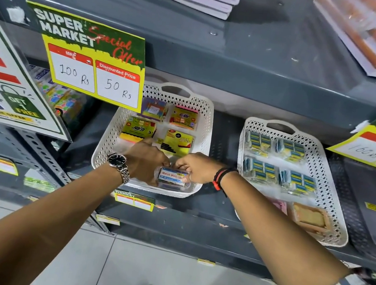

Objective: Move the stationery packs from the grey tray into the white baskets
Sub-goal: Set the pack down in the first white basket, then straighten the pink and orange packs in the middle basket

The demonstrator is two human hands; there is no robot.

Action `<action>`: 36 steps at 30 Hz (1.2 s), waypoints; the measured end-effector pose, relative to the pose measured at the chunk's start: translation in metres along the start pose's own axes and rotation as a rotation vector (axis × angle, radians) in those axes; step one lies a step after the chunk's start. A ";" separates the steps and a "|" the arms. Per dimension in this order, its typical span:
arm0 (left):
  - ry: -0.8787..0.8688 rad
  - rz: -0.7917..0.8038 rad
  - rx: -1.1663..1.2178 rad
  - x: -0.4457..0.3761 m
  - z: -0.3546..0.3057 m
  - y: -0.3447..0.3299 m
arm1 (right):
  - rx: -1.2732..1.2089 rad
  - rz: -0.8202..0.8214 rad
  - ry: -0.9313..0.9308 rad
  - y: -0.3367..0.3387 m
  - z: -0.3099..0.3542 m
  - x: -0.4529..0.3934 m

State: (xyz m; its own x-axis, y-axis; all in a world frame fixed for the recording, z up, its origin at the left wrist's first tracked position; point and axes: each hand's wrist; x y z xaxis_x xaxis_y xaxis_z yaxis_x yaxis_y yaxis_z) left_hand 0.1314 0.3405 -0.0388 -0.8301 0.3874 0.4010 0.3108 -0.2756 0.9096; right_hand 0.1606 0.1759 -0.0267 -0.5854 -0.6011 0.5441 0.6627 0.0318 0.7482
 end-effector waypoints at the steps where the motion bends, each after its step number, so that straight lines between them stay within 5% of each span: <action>1: -0.002 0.006 -0.003 0.001 0.000 0.000 | -0.002 -0.006 0.000 0.000 -0.001 0.001; 6: 0.038 0.141 0.258 0.009 0.012 0.015 | -0.174 -0.158 -0.002 0.017 -0.016 0.028; 12: 0.034 -0.029 0.343 -0.001 -0.012 0.054 | -0.363 -0.299 -0.093 0.034 -0.083 0.095; 22: -0.100 -0.102 0.369 -0.055 -0.135 0.084 | -0.168 -0.172 -0.277 0.012 -0.193 0.185; 27: -0.174 -0.009 0.380 -0.080 -0.194 0.077 | -0.076 -0.046 -0.304 -0.010 -0.229 0.200; 36: -0.147 -0.015 0.375 -0.092 -0.228 0.072 | -0.009 -0.226 -0.206 -0.038 -0.251 0.209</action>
State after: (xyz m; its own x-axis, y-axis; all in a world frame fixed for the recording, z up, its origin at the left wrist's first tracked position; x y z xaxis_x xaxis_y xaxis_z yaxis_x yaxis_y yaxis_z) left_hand 0.1240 0.0844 -0.0348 -0.7694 0.5180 0.3736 0.4688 0.0607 0.8812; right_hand 0.1303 -0.1515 -0.0364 -0.8001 -0.4177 0.4307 0.5087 -0.0918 0.8560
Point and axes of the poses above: each hand's wrist, its own x-axis away from the middle knuckle, its own y-axis out of the back of the hand, z = x × y, and after that the axes turned 6 degrees about z, right-handed
